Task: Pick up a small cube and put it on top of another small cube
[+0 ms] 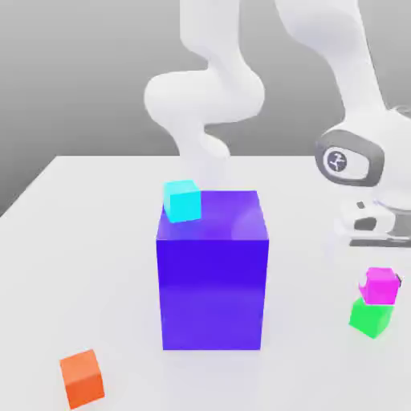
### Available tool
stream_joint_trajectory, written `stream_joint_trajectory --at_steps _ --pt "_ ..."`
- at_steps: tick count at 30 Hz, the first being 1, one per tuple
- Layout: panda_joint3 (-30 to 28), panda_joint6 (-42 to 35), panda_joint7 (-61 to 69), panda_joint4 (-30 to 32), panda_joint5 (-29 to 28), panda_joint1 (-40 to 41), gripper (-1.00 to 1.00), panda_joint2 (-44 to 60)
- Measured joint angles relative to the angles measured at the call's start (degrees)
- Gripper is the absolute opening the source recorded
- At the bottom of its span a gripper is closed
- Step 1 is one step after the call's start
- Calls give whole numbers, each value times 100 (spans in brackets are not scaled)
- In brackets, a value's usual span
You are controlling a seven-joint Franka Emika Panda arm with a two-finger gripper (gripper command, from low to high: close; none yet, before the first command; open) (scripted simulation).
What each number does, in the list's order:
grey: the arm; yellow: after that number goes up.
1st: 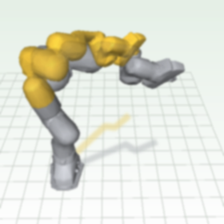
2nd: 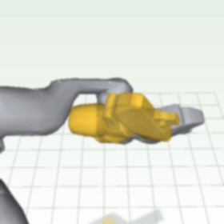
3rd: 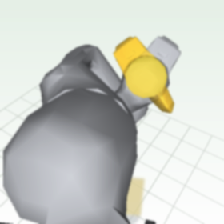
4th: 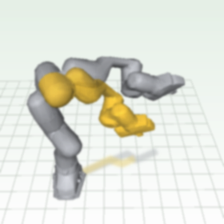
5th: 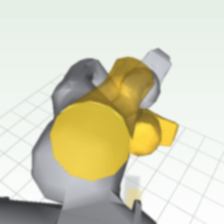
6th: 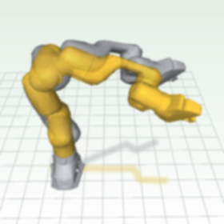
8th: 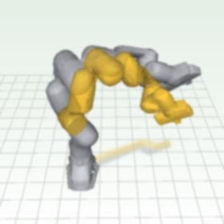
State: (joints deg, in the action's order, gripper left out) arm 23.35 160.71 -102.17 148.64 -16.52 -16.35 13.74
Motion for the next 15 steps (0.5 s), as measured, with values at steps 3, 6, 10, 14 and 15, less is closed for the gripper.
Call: stream_joint_trajectory --at_steps 3,6,10,14,15 --pt "0 0 0 0 0 0 100 0" --pt "-34 27 -37 -2 -51 -24 100 41" --pt "243 -294 354 25 491 152 100 -379" --pt "410 -726 851 72 1178 179 100 -932" --pt "430 -832 956 86 1323 160 100 -1060"
